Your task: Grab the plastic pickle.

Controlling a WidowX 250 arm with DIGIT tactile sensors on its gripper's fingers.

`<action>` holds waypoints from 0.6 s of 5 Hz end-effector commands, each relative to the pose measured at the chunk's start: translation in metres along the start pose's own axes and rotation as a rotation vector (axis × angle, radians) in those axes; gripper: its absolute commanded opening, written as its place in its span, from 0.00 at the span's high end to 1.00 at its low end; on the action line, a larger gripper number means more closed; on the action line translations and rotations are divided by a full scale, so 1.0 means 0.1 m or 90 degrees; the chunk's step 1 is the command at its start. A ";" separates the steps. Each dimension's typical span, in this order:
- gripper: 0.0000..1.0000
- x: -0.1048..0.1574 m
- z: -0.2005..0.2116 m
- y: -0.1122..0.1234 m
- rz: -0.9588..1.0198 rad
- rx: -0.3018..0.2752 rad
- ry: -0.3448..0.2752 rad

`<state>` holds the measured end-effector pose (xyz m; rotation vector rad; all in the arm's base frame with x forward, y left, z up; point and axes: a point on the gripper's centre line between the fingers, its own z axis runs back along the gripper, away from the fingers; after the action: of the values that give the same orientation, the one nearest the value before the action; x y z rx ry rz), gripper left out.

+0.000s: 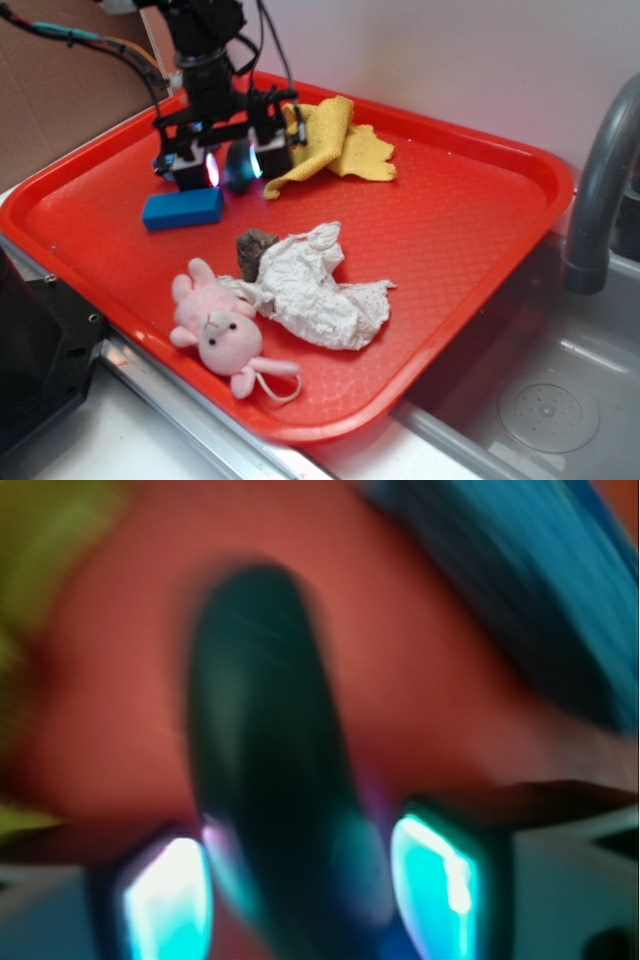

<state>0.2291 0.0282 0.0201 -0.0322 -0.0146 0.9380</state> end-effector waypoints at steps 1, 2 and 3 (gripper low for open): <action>1.00 0.01 0.74 0.15 -0.162 -0.024 -0.076; 1.00 -0.09 1.23 0.18 -0.288 -0.050 -0.088; 1.00 -0.25 1.74 0.25 -0.434 -0.017 -0.078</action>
<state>0.1837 0.0175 0.1818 0.0071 -0.1036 0.2670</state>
